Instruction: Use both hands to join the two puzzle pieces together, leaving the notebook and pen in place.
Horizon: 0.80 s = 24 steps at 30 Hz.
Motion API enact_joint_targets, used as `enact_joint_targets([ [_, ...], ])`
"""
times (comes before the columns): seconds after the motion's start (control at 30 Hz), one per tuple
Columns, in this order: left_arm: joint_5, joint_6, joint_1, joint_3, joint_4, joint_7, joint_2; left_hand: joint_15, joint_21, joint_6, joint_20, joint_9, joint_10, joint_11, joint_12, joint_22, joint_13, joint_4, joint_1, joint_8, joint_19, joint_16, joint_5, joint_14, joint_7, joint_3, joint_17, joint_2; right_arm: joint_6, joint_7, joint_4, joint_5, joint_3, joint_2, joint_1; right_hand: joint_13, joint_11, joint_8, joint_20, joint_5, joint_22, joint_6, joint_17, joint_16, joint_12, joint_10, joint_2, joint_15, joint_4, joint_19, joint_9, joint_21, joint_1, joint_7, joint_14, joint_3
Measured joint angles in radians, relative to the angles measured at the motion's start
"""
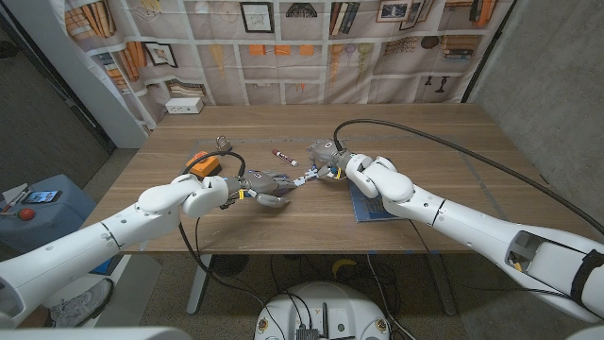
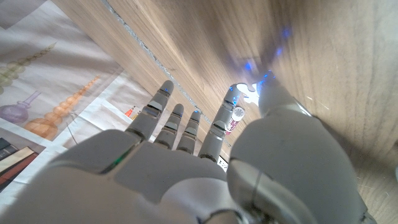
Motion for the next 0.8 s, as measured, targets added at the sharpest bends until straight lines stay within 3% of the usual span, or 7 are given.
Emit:
enact_joint_targets([
  [0.8,0.001,0.005,-0.005,0.005,0.001,-0.009,-0.003,0.0,0.0,0.0,0.0,0.0,0.004,0.004,0.0,0.0,-0.001,-0.004,0.0,-0.001,0.0,0.0,0.0,0.0,0.0,0.004,0.0,0.0,0.0,0.002,0.027,-0.019,-0.016,0.016,0.004,0.0,0.0,-0.001,0.0,0.0,0.0,0.0,0.0,0.0,0.0,0.0,0.0,-0.005,0.0,0.0,-0.002,0.0,0.0,0.0,0.005,0.0],
])
